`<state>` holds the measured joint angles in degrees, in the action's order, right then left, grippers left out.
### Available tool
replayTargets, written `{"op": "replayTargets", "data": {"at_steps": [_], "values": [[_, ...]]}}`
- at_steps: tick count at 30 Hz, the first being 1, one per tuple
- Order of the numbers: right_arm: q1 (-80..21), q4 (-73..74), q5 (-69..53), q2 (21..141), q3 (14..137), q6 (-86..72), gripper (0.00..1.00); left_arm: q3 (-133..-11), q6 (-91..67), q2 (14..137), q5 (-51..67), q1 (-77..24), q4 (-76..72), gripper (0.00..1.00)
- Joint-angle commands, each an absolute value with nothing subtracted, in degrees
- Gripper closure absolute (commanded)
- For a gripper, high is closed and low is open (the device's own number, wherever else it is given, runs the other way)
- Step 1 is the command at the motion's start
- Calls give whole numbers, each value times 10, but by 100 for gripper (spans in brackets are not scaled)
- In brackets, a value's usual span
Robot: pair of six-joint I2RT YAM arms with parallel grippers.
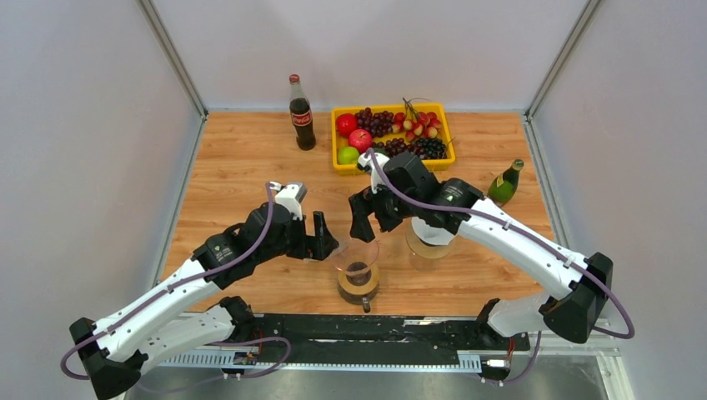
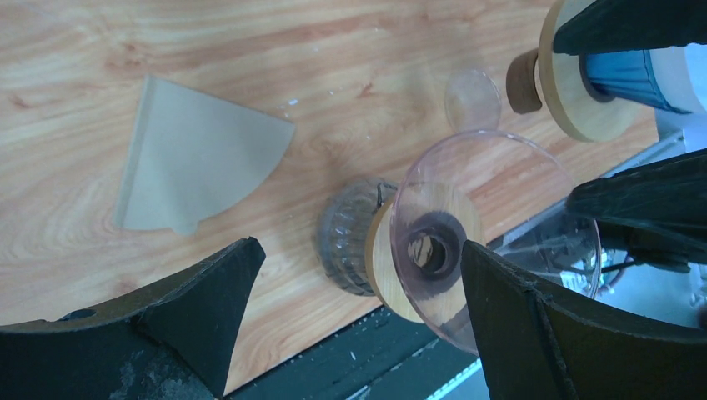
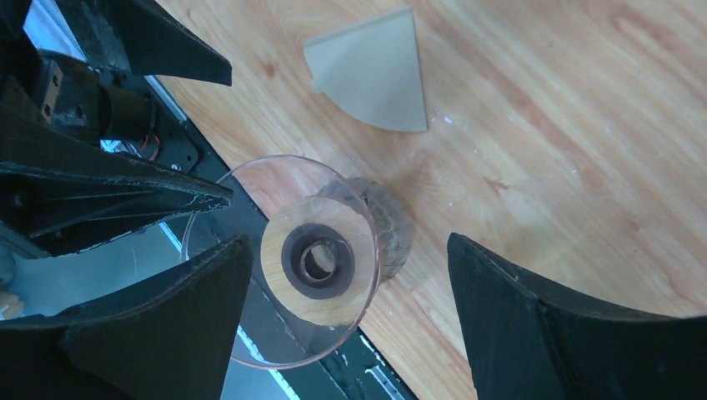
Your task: Place the coffee filter in the dripper
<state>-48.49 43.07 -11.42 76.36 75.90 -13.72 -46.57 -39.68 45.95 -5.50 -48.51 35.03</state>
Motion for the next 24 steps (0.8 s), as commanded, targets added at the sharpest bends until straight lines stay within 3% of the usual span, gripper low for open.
{"op": "replayTargets", "data": {"at_steps": [1,16,24], "values": [[-503,476,-98,782,784,-126,12,-453,-417,449,-5,-483,337,0],[-517,483,-109,791,750,-135,24,-421,-388,452,106,-483,290,8],[-525,484,-113,786,732,-141,27,-408,-359,463,176,-484,277,19]]}}
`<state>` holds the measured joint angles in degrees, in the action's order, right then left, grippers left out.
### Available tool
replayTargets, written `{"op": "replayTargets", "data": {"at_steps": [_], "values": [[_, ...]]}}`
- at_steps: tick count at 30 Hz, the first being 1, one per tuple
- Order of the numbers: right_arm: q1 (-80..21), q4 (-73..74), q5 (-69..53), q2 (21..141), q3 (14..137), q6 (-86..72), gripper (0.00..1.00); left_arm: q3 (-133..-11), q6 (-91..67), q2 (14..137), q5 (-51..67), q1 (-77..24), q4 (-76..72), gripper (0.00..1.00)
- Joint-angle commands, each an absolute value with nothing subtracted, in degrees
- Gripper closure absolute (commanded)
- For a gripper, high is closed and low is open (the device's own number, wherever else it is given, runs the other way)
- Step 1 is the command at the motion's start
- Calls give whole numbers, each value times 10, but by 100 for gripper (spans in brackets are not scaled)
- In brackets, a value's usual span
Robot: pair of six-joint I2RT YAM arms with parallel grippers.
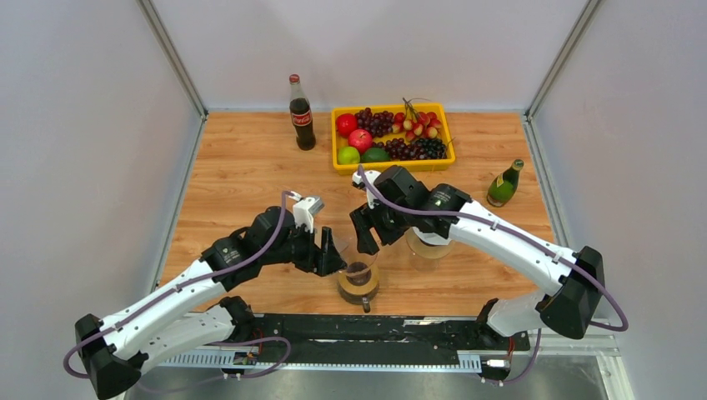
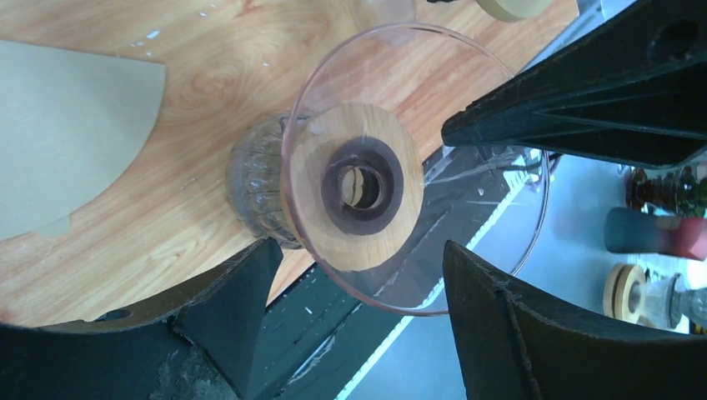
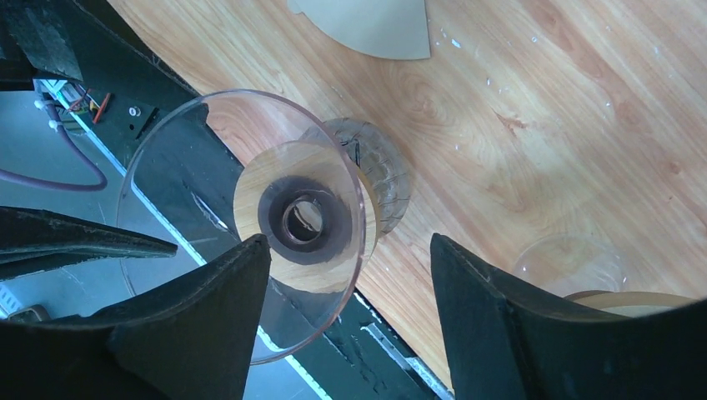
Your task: Place the coffee filter in the dripper
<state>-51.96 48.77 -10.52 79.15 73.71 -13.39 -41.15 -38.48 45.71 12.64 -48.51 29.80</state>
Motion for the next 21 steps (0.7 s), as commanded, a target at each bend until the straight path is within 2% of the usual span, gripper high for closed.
{"op": "replayTargets", "data": {"at_steps": [1,8,21], "values": [[-527,483,-113,785,729,-141,28,-408,-354,465,179,-483,279,19],[-536,482,-117,778,718,-151,37,-410,-338,468,169,-484,288,20],[-559,447,-137,728,673,-161,71,-410,-339,479,190,-484,260,20]]}}
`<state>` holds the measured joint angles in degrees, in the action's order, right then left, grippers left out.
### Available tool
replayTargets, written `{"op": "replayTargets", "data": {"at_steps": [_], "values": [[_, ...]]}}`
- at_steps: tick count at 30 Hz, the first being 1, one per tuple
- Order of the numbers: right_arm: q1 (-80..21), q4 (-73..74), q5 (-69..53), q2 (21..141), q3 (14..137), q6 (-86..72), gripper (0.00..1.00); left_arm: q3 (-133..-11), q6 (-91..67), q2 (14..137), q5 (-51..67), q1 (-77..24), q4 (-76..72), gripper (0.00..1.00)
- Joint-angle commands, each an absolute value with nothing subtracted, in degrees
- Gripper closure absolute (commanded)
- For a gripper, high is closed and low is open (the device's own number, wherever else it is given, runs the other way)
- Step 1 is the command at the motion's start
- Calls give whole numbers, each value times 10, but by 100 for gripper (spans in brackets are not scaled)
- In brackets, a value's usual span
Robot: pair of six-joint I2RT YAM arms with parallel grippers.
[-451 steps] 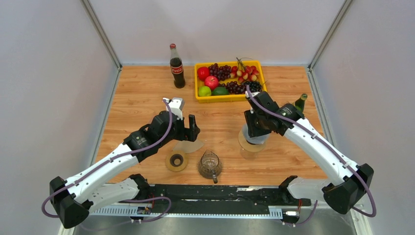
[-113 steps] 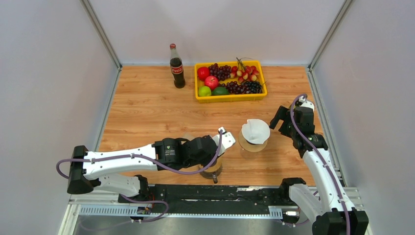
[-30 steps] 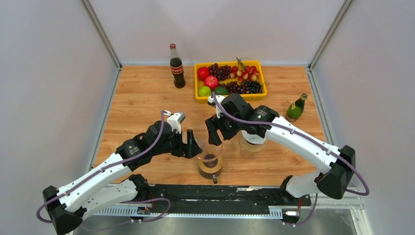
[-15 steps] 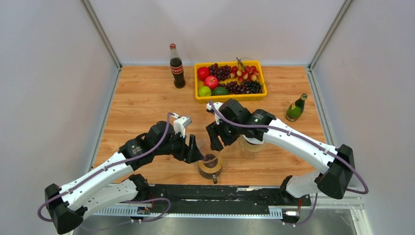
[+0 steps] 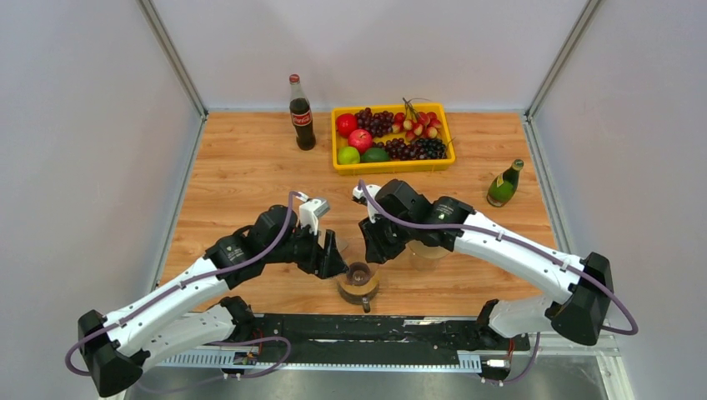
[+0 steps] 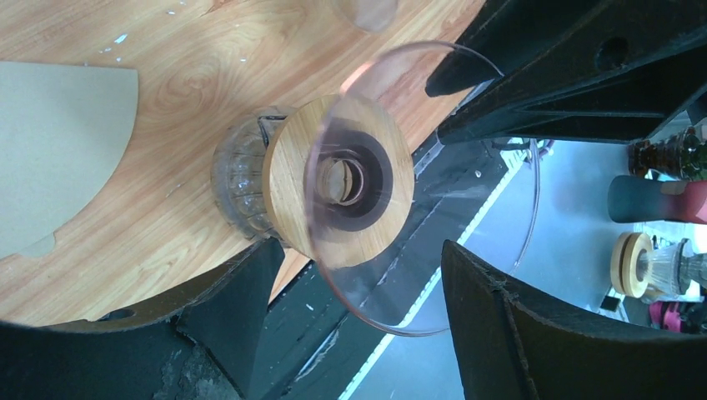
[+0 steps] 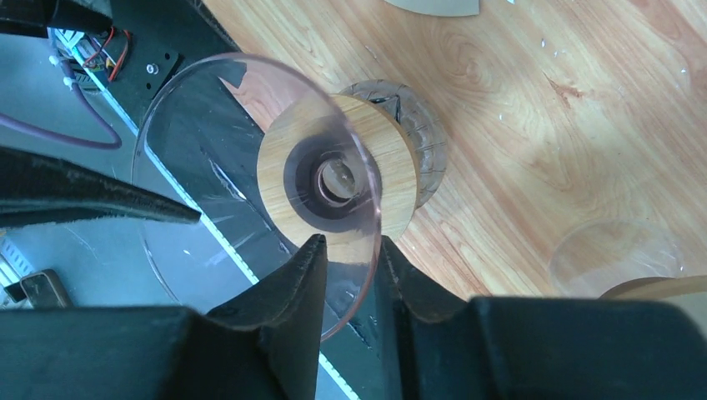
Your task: Place the coffee filter in the dripper
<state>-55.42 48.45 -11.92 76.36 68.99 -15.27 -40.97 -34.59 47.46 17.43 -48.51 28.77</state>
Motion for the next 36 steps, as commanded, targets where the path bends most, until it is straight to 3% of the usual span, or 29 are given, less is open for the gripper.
{"op": "replayTargets", "data": {"at_steps": [1,9,29,36], "values": [[-559,441,-138,724,667,-163,73,-410,-340,480,190,-484,259,21],[-561,408,-137,705,638,-166,81,-406,-349,488,194,-484,251,29],[-562,409,-82,735,610,-182,100,-399,-372,519,145,-484,313,62],[-563,414,-58,758,587,-185,100,-369,-383,538,119,-484,315,68]]}}
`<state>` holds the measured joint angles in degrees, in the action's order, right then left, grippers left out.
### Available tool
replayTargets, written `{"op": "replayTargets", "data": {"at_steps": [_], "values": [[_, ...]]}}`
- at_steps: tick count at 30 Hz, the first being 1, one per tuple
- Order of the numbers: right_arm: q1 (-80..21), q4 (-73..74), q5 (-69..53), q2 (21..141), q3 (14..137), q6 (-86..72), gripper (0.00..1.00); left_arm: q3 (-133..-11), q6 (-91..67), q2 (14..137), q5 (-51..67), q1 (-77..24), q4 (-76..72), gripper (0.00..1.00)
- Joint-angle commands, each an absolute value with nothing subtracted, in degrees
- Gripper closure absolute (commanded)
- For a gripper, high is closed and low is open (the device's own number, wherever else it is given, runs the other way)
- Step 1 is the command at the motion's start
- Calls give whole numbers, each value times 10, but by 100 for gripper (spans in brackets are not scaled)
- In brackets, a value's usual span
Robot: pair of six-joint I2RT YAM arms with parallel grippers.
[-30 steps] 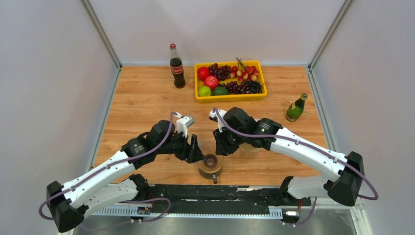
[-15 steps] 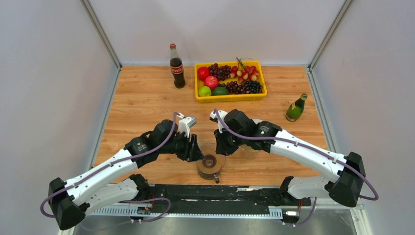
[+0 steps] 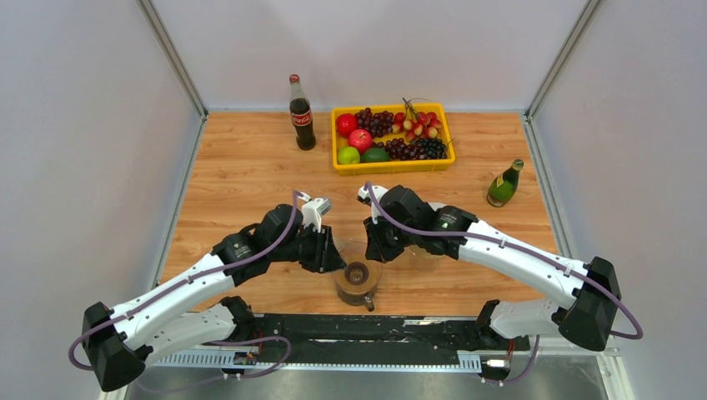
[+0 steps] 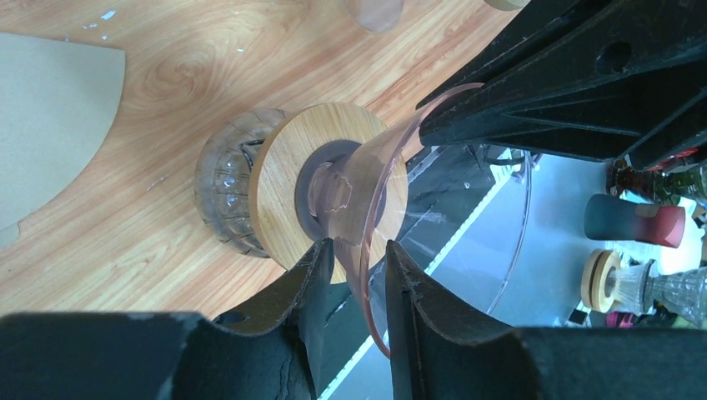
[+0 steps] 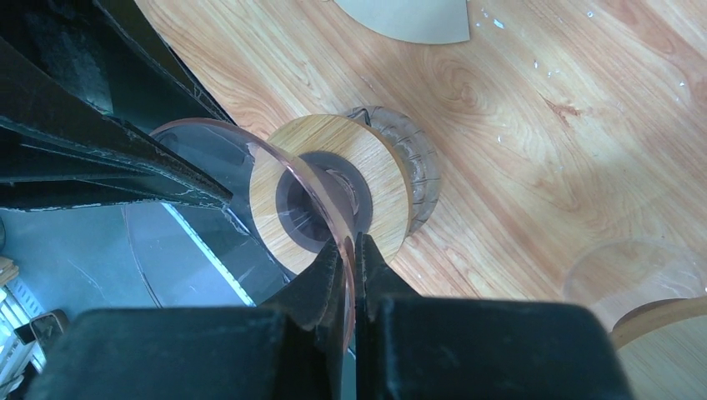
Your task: Place the coffee filter in the dripper
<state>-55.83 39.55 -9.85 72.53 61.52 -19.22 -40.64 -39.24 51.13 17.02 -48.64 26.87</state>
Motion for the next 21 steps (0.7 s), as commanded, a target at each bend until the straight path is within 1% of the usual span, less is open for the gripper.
{"op": "replayTargets", "data": {"at_steps": [1,3,8,11,15,21], "values": [[-564,420,-52,761,587,-184,100,-365,-386,541,120,-484,314,71],[-565,428,-38,765,584,-184,100,-358,-391,548,119,-484,315,74],[-565,429,-3,774,560,-193,100,-340,-398,561,97,-484,315,77],[-566,429,34,780,543,-197,100,-337,-396,569,88,-484,321,81],[-566,402,22,773,514,-187,100,-339,-388,573,80,-484,349,86],[-566,379,9,753,491,-184,100,-386,-374,573,60,-484,403,93]]}}
